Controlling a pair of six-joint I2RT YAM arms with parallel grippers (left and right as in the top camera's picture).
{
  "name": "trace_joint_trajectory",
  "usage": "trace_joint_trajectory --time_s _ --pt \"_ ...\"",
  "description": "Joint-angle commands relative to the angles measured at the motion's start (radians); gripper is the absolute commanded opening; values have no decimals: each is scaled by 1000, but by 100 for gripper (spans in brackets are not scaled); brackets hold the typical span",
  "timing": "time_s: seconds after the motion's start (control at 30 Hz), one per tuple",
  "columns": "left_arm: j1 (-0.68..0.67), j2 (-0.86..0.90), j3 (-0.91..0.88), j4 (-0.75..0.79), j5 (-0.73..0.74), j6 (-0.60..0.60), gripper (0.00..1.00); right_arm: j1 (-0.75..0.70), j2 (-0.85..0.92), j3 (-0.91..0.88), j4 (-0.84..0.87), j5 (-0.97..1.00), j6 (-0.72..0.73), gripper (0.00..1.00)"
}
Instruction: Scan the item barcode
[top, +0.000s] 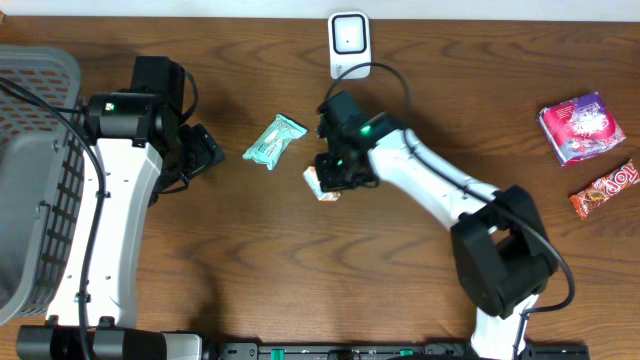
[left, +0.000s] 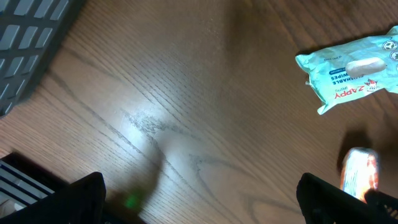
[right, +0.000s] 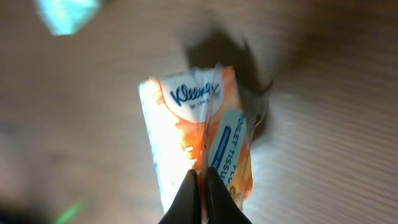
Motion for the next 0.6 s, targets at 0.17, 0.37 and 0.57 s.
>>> trace_joint_trajectory --time_s 0.17,0.37,0.57 --pt "2 0 -4 -4 -6 2 98 -193 5 -11 -19 -644 -190 1" --pt "2 0 -4 -4 -6 2 98 -221 9 -213 148 -893 -163 1" --pt "2 0 -4 -4 -6 2 98 -287 9 -477 581 -993 175 1"
